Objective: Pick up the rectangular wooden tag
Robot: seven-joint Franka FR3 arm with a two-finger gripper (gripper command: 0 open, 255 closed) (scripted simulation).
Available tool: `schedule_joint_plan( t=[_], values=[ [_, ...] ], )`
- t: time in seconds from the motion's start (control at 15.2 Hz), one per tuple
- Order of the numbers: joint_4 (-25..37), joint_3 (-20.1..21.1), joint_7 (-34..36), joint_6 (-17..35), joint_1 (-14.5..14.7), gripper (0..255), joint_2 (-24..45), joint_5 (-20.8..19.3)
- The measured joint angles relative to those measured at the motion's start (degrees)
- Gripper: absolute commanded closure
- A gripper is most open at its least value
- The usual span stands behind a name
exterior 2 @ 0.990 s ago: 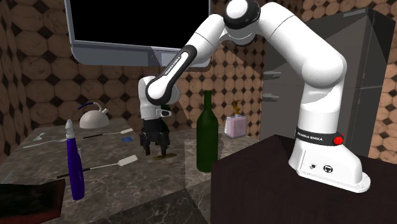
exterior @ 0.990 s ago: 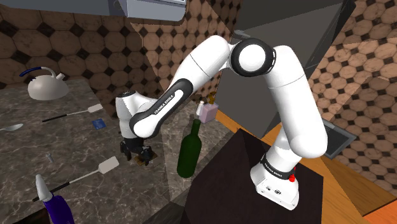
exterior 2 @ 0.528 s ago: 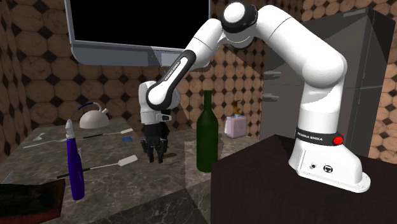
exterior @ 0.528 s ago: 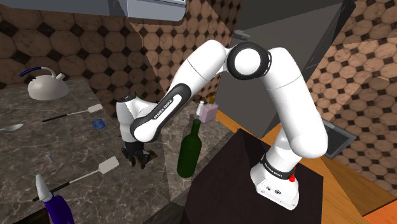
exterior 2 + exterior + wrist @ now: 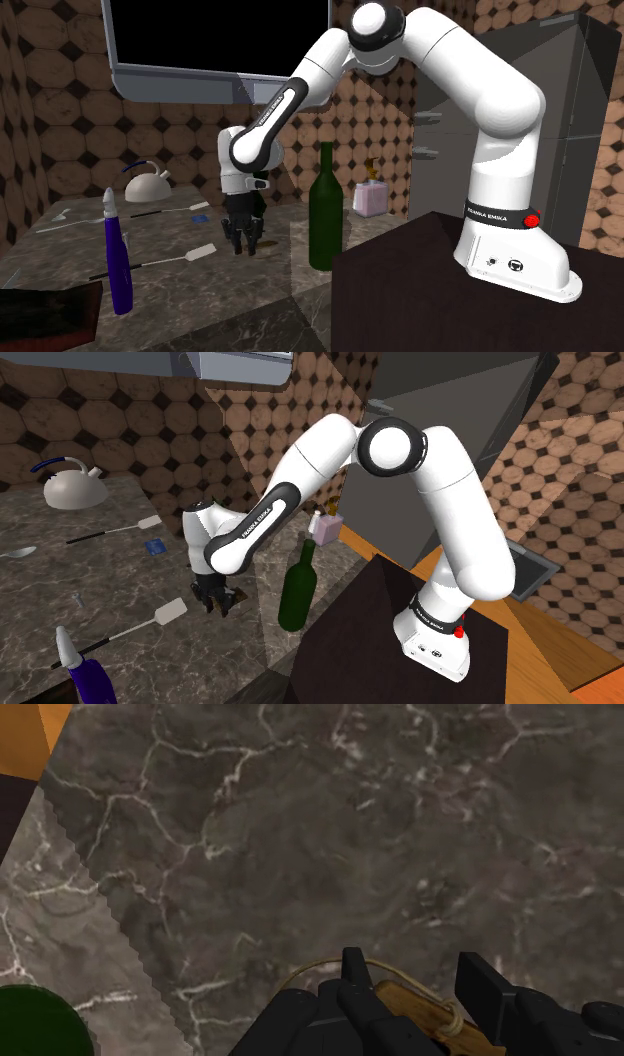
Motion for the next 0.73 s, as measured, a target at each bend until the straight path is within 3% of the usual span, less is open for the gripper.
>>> schedule_joint_plan(
  t=[0.73],
  values=[
    [-1.8,2.1,-0.5,-4.7,-1.7,255,-6.5,2.0]
  ],
)
